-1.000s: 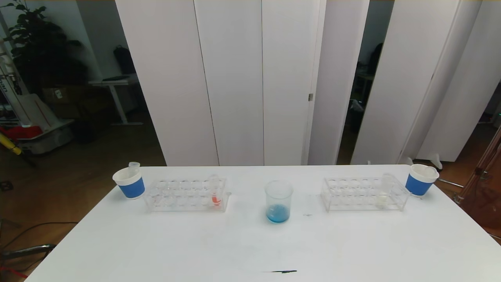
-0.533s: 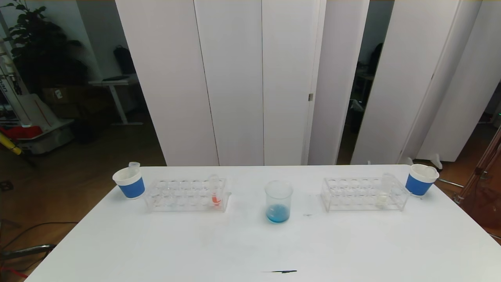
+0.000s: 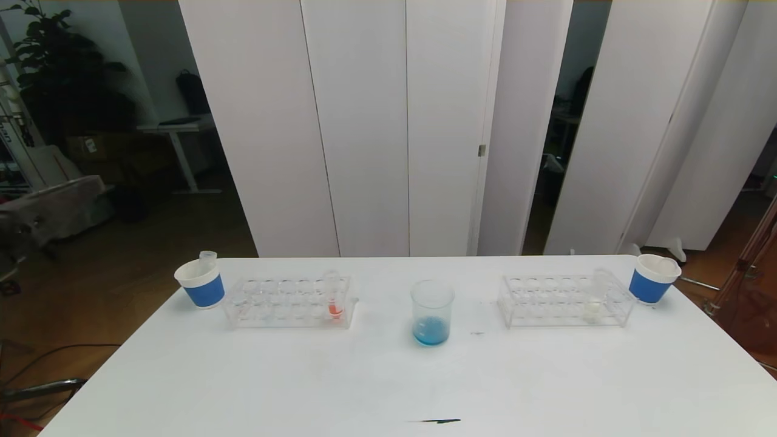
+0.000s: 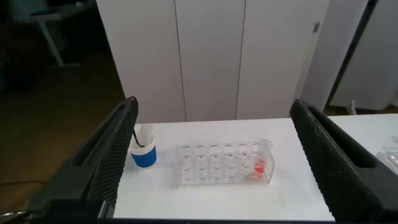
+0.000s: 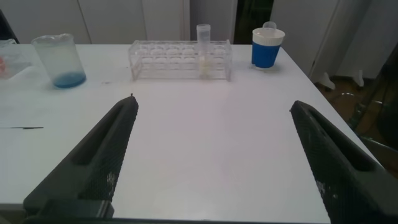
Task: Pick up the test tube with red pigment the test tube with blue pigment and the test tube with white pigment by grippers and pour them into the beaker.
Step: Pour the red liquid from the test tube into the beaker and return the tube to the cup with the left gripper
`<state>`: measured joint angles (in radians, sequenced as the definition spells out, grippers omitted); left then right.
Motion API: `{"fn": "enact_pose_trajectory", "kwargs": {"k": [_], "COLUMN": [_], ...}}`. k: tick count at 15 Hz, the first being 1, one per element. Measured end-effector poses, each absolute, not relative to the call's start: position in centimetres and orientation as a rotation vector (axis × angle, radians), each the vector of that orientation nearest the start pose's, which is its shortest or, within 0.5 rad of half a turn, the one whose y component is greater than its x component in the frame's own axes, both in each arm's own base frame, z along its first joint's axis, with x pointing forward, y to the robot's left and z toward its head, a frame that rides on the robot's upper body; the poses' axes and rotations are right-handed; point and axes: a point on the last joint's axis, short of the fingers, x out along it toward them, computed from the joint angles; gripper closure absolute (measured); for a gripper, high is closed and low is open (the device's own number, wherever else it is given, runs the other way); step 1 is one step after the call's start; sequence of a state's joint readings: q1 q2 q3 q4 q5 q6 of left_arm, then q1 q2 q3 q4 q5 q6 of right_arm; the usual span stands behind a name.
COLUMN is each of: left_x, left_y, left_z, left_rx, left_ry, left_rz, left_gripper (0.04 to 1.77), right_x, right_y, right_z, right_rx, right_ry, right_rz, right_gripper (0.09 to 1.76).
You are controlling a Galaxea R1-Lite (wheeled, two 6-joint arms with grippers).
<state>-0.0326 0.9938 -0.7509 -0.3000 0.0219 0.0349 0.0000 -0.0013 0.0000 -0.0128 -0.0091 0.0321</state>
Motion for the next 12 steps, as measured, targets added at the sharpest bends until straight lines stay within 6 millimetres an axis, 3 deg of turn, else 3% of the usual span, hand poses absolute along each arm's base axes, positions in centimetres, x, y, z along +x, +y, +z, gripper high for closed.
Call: {"fn": "enact_pose_trajectory", "kwargs": {"k": [4, 7, 12], "left_x": [18.8, 22.1, 24.5], "left_y": [-1.4, -2.5, -5.3], "left_z": [26.2, 23.3, 17.8], "left_rx": [0.025, -0.016, -0.029], "left_ry": [0.057, 0.143, 0.254], "left_rz": [-0.048, -0.066, -0.151], "left_gripper": [0.06, 0.06, 0.06], "right_x": [-2.3, -2.3, -2.3], "right_y": [0.0, 0.0, 0.0], "right_z": [7.7, 7.7, 7.7], "right_rx": [0.032, 0.032, 0.032], "right_ry": [-0.014, -0.014, -0.013], "right_rz": [-0.009, -0.009, -0.010], "right_gripper": [0.10, 0.10, 0.10]}}
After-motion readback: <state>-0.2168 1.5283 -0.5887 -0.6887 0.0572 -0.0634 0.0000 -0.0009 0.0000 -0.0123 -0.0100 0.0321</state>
